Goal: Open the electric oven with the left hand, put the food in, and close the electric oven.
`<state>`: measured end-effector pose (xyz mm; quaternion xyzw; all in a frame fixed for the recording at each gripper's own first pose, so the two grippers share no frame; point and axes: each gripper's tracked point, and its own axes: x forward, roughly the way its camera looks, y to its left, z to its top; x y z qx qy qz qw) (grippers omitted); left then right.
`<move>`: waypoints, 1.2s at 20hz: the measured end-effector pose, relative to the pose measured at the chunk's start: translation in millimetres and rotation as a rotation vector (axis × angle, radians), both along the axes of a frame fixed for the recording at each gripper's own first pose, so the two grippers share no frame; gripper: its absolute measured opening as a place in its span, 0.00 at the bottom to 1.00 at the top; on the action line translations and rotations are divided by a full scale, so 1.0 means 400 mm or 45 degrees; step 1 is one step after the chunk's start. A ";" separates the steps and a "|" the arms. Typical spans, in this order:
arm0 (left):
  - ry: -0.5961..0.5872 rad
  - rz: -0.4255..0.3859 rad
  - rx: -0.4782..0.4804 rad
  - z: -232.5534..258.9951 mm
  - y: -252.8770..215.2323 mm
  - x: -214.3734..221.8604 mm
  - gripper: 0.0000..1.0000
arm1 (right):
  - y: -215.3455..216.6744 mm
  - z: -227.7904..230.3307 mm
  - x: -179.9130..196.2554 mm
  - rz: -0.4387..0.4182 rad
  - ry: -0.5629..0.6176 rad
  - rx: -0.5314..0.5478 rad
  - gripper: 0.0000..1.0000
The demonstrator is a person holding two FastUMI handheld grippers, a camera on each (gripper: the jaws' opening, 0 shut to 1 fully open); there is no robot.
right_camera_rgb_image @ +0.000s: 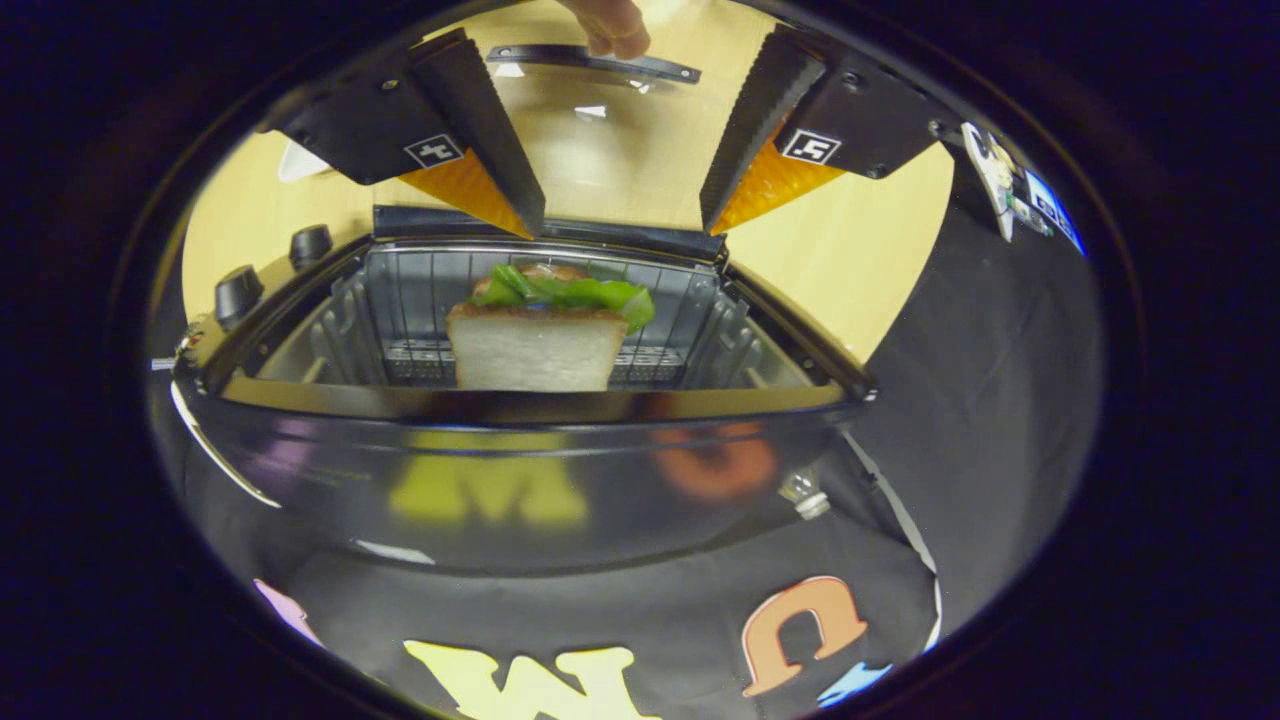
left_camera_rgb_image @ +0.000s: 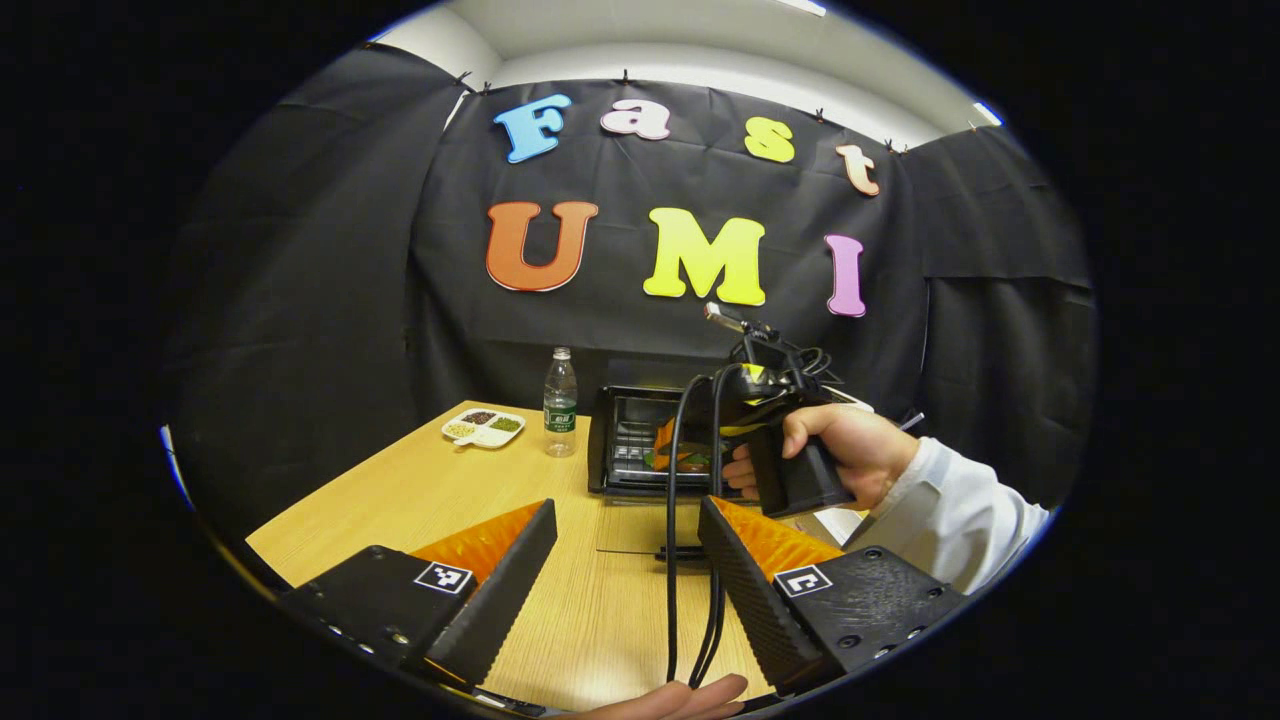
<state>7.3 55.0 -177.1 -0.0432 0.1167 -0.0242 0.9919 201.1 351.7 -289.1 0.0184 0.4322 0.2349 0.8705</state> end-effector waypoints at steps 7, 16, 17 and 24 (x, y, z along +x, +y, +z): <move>0.014 -0.025 -0.104 0.042 -0.018 0.018 0.98 | -0.112 0.212 -0.095 -0.011 -0.340 0.071 1.00; -0.164 -0.448 -0.309 0.244 -0.185 -0.098 0.93 | -0.334 0.356 -0.075 -0.228 -0.587 0.104 1.00; -0.181 -0.417 -0.266 0.249 -0.176 -0.092 0.94 | -0.347 0.361 -0.078 -0.230 -0.588 0.122 1.00; -0.052 -0.251 -0.119 0.137 -0.161 0.015 0.93 | -0.505 0.420 -0.132 -0.304 -0.700 0.148 1.00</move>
